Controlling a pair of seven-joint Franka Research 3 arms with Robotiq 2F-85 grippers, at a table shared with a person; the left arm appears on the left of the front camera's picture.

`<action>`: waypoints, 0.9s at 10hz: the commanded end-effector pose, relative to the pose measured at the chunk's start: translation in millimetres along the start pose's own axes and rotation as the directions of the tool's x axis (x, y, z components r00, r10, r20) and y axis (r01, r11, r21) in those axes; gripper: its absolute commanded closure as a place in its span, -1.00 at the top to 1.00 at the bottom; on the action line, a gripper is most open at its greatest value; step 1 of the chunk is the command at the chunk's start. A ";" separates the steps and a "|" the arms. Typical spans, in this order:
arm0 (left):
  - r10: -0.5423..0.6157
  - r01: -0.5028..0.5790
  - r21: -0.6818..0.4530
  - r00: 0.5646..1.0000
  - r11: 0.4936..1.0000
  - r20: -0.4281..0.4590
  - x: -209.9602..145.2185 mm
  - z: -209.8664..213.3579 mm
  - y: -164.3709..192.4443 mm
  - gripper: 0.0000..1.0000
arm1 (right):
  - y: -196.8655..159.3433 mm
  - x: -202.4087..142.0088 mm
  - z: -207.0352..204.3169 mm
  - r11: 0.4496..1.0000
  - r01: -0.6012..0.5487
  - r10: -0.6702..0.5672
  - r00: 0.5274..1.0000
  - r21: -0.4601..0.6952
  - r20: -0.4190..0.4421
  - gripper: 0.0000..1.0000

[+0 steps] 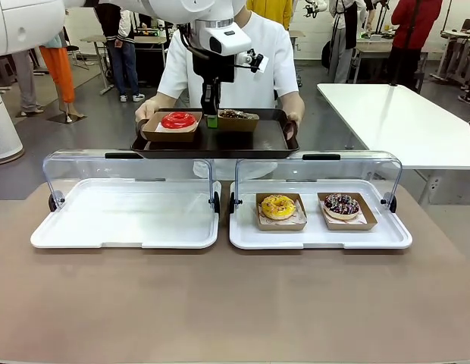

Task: Provide the desired donut to the person.
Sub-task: Place the picked Paper togo box onto the Handle tray extended by the person.

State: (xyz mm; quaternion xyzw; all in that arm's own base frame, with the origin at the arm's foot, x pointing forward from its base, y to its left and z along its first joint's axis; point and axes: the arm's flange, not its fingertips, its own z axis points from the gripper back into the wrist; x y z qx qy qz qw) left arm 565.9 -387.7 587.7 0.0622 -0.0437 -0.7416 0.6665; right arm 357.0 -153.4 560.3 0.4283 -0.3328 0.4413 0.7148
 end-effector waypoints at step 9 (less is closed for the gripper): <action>0.016 -0.015 -0.026 0.999 1.000 0.036 1.5 -17.0 18.8 0.27 | -0.6 0.0 -0.4 1.000 -0.010 0.009 1.000 0.005 0.016 1.00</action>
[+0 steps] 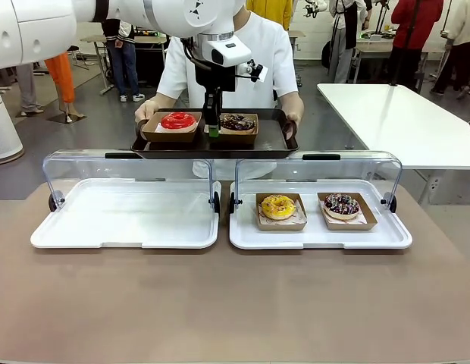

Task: Provide the desired donut to the person.
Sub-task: Place the picked Paper togo box onto the Handle tray extended by the person.

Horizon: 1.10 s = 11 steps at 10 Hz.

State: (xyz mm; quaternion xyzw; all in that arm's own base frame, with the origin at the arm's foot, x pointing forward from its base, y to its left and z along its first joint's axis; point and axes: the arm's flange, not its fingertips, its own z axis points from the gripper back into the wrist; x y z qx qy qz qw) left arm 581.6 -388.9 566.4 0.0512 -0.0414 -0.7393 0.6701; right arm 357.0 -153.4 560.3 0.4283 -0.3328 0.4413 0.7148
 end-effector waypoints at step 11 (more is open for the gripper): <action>-0.024 0.024 -0.050 1.000 0.998 0.002 1.1 22.6 -11.9 1.00 | -0.6 0.0 -0.4 1.000 -0.010 0.009 1.000 0.005 0.016 1.00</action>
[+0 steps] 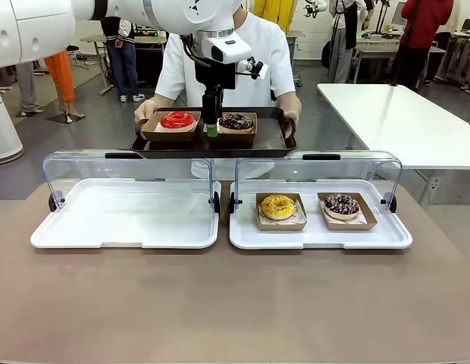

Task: Provide the desired donut to the person.
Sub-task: Place the picked Paper togo box onto the Handle tray extended by the person.

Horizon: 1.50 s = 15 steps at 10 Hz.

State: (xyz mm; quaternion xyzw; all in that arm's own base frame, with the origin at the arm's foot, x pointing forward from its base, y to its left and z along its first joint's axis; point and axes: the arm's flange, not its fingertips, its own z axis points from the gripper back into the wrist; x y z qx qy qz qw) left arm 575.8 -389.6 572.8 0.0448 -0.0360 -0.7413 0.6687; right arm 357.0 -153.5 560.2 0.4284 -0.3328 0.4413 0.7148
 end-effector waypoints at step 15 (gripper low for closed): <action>0.056 -0.059 0.022 0.992 0.998 0.117 -220.8 41.6 -236.1 1.00 | -0.6 0.1 -0.4 1.000 -0.010 0.010 1.000 0.005 0.016 1.00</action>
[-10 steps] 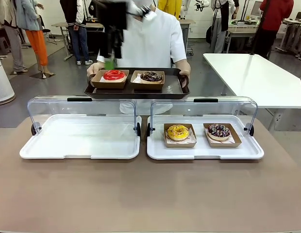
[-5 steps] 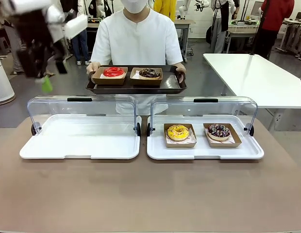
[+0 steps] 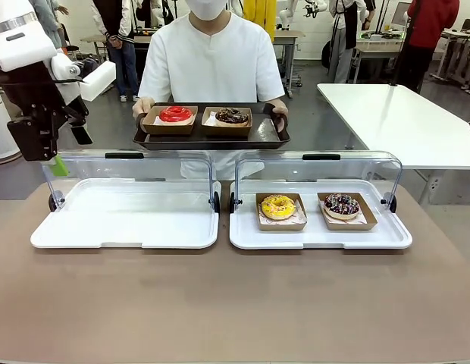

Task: Provide the desired donut to the person.
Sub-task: Place the picked Paper togo box onto the Handle tray extended by the person.

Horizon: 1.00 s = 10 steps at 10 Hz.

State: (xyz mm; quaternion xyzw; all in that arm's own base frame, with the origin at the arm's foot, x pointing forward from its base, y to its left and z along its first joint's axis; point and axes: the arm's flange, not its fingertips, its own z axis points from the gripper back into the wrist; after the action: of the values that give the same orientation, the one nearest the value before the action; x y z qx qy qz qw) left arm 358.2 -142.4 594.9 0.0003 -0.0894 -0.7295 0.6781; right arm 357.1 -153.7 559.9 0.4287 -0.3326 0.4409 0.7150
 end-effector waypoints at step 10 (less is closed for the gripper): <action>-0.003 0.003 0.001 1.000 1.000 0.002 -0.5 0.7 -0.2 1.00 | -0.4 0.4 -0.5 1.000 -0.011 0.011 1.000 0.005 0.016 1.00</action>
State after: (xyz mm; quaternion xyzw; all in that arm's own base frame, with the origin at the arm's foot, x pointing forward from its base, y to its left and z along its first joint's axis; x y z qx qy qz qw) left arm 358.1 -143.2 594.7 -0.0035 -0.0906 -0.7315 0.6758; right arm 357.1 -153.7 559.9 0.4287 -0.3326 0.4409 0.7150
